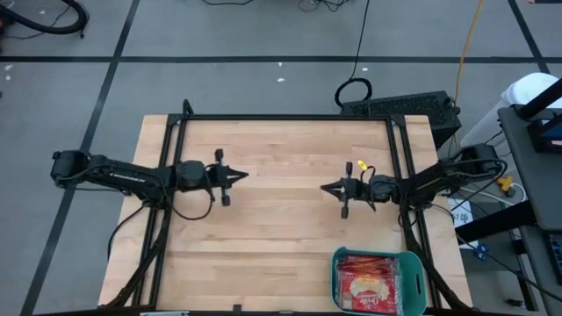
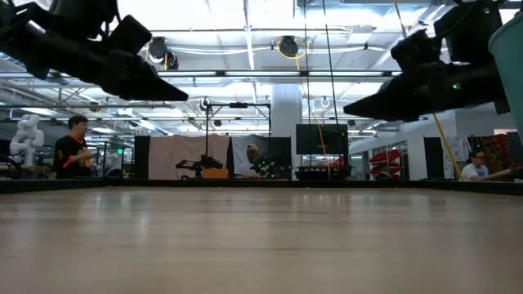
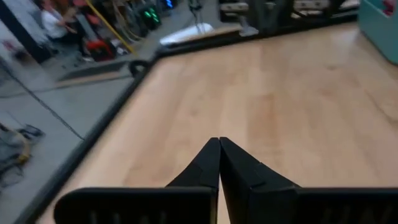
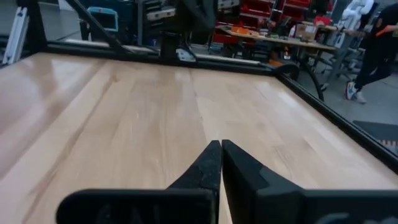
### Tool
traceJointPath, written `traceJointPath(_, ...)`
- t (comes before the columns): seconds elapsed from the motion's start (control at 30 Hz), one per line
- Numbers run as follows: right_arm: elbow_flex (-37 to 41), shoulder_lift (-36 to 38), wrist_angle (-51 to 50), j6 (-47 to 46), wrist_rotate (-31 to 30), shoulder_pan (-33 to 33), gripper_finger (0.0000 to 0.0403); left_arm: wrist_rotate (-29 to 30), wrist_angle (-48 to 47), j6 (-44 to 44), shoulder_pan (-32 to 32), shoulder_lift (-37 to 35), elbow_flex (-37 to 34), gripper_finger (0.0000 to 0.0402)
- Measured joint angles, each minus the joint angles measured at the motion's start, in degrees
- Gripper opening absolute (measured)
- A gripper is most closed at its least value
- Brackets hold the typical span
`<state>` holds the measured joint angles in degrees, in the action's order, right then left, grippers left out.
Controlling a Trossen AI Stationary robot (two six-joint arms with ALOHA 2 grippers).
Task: Sort popcorn bags into baskets
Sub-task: Return to Home Position
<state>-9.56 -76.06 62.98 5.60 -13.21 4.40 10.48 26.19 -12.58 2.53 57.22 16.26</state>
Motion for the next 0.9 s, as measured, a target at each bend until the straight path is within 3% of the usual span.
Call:
traceJointPath(0.2, 3.17, 0.01, 4.57, 1.02, 0.05, -1.04, 0.0006, -2.33, 3.71, -4.05, 4.48, -3.45, -2.91, 0.0006)
traceJointPath(0.53, 8.59, 1.39, 8.31, 0.52, -0.15, -4.39, 0.0006, -7.56, 8.38, -3.04, 11.6, -4.14, -7.59, 0.0005)
traceJointPath(0.9, 8.69, 4.43, 5.37, 1.17, 0.02, -4.33, 0.0006, -9.2, 9.16, 0.48, 12.55, -4.76, -10.75, 0.0008)
